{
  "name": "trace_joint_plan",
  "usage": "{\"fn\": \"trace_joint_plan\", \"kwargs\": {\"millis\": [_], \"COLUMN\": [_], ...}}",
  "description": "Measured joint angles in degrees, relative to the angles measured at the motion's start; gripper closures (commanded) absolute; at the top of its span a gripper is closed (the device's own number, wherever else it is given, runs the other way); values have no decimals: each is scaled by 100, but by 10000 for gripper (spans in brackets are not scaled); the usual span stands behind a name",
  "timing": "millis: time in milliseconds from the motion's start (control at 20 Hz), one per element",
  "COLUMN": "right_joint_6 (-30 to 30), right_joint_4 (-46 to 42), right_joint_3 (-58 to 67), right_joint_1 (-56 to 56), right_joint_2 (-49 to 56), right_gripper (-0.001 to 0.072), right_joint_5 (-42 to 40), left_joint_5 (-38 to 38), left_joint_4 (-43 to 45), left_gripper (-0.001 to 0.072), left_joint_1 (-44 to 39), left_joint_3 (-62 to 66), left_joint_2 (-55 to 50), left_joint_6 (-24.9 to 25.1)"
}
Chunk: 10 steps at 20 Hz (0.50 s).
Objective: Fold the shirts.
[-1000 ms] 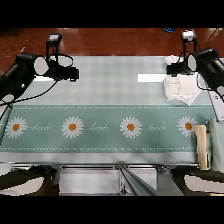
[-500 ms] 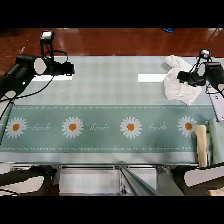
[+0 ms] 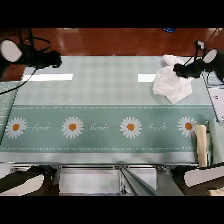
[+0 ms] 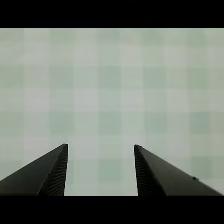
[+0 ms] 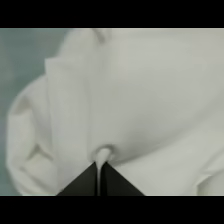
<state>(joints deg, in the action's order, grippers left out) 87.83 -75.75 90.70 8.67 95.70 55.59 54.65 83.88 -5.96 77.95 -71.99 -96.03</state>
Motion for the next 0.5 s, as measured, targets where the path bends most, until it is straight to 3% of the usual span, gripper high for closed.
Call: {"fn": "trace_joint_plan", "kwargs": {"millis": [250, 500], "right_joint_6": [-472, -640], "right_joint_4": [514, 872], "right_joint_3": [1596, 2542], "right_joint_1": [-352, -857], "right_joint_2": [-1008, -1858], "right_gripper": [695, 695], "right_joint_5": [175, 157], "left_joint_5": [339, 142], "left_joint_4": [-417, -568], "left_gripper": [201, 201], "left_joint_1": [44, 33], "left_joint_3": [-1532, -3233], "left_joint_2": [1510, 2669], "left_joint_6": [72, 31]}}
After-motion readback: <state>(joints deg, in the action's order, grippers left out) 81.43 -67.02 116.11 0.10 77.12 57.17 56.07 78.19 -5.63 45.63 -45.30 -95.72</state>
